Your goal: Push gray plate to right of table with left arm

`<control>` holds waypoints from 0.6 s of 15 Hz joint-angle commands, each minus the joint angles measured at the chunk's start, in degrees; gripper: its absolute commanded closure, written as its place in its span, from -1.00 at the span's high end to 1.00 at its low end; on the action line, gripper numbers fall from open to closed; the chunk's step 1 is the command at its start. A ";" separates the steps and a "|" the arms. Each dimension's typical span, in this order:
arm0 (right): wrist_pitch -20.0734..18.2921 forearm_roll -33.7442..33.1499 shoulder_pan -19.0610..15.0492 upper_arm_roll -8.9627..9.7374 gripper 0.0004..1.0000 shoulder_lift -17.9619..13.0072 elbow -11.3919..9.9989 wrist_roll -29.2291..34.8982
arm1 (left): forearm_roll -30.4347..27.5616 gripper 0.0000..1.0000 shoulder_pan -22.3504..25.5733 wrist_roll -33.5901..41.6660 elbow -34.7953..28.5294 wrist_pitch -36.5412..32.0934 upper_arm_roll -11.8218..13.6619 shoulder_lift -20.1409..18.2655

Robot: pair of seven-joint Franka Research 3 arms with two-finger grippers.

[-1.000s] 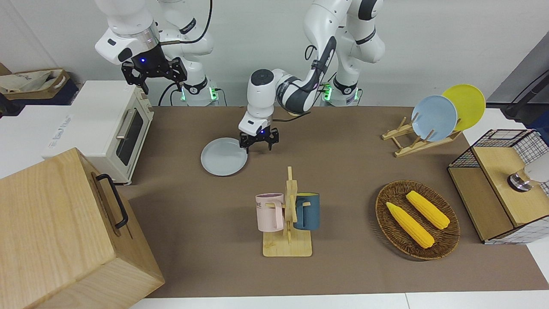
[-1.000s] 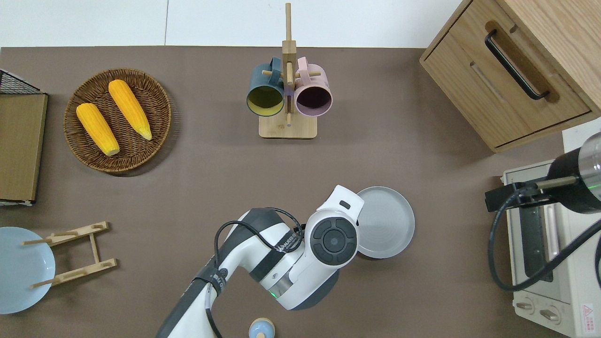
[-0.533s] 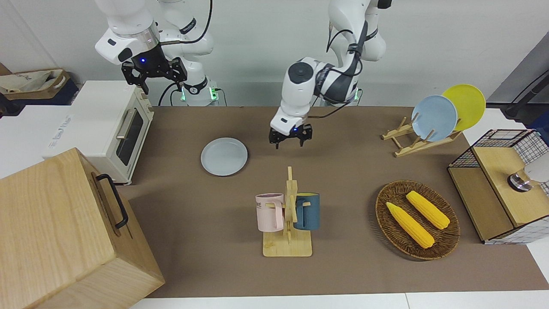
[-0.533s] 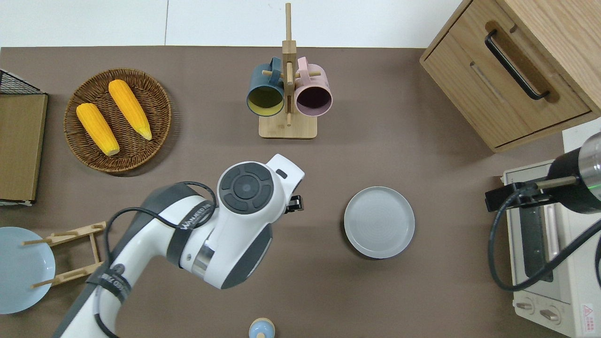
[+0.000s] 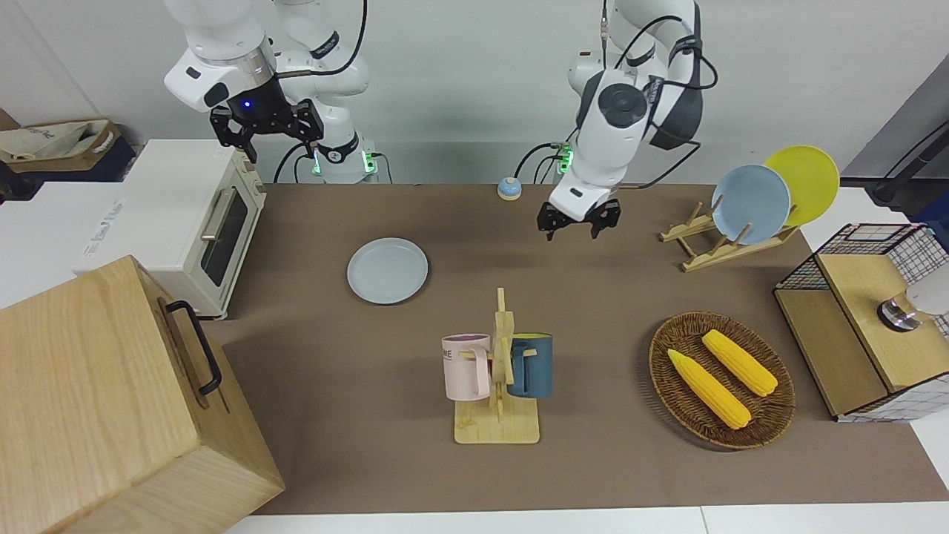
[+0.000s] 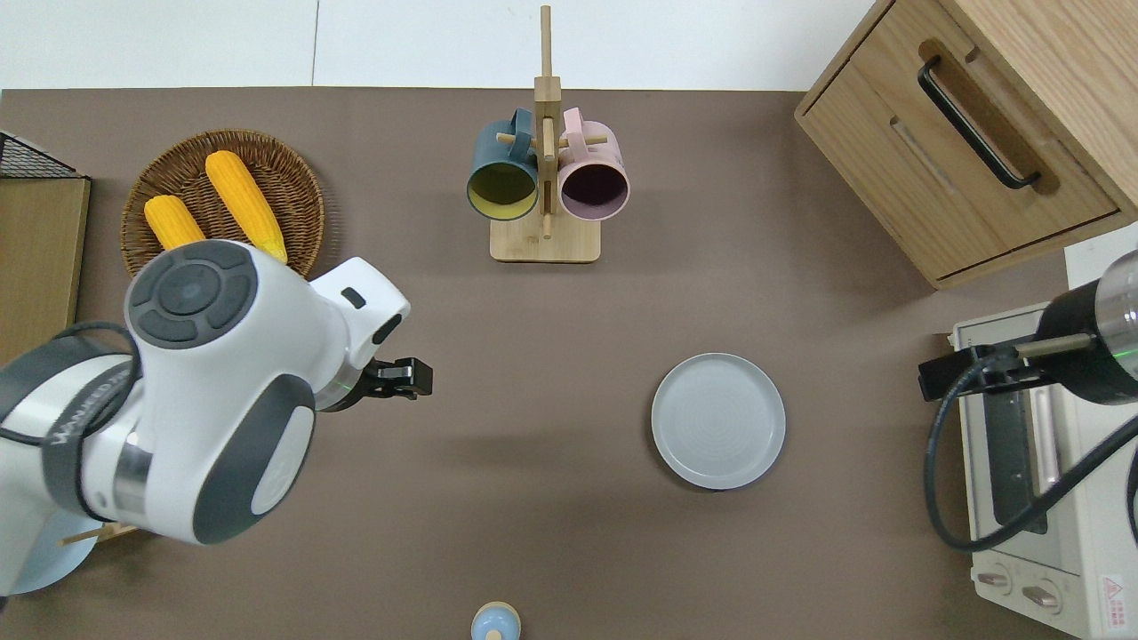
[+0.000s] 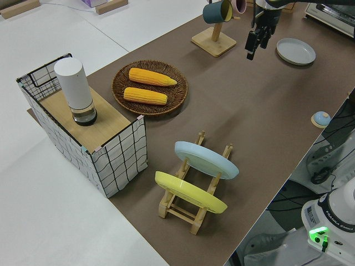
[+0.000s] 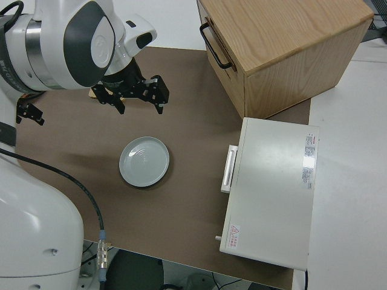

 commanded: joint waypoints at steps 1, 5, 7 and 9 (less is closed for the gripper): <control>-0.89 0.25 -1.07 0.92 0.97 -0.14 0.53 0.75 | -0.69 0.98 6.83 8.38 -0.09 -3.21 -0.40 -3.82; -0.89 0.25 -1.07 0.92 0.97 -0.14 0.53 0.75 | -0.25 0.98 15.01 19.02 1.15 -5.68 -0.14 -5.94; -0.89 0.25 -1.15 0.92 0.97 -0.14 0.53 0.75 | -0.16 0.98 18.27 22.98 1.32 -5.68 -0.05 -6.81; -0.89 0.25 -1.15 0.92 0.97 -0.14 0.53 0.66 | -0.07 0.98 20.03 23.88 2.46 -5.68 -0.05 -7.17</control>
